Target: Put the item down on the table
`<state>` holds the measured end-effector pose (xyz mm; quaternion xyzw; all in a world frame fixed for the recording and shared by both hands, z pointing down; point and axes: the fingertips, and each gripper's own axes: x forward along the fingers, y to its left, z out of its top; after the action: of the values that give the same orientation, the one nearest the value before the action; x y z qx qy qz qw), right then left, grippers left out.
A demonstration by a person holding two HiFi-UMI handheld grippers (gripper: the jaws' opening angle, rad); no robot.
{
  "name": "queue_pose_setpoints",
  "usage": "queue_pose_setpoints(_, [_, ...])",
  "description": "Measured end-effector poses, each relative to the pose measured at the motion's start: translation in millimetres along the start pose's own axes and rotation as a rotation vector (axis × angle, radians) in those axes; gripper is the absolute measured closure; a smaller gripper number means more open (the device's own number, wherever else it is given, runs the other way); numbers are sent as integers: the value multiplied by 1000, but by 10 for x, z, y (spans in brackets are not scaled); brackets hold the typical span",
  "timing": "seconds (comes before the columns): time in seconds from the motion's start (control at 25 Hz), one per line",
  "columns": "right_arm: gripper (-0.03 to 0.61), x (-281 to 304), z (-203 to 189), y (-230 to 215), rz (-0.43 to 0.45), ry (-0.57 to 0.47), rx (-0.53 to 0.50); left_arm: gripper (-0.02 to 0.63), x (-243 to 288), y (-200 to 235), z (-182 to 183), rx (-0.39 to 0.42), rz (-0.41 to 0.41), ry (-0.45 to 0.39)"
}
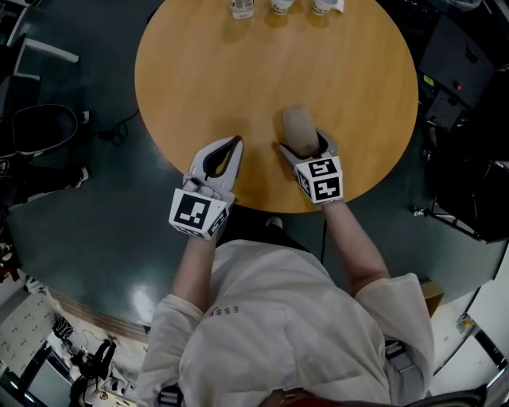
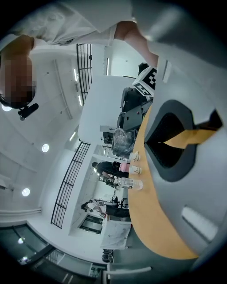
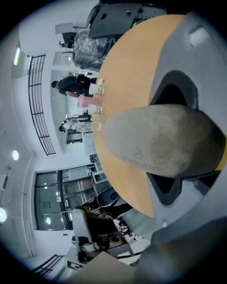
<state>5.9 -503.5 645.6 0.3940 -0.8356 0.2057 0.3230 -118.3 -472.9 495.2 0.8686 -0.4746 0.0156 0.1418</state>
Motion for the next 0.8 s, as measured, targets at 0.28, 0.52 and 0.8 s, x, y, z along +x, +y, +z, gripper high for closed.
queue_pose_setpoints(0.28, [189, 335, -205, 114, 74, 120, 44, 607, 11, 185, -152, -31, 18, 31])
queue_pose_setpoints(0.52, [189, 446, -294, 119, 71, 161, 66, 607, 47, 144, -182, -33, 15, 31])
queue_pose_setpoints(0.8, [146, 264, 7, 127, 27, 19, 105, 607, -72, 88, -251, -40, 12, 46])
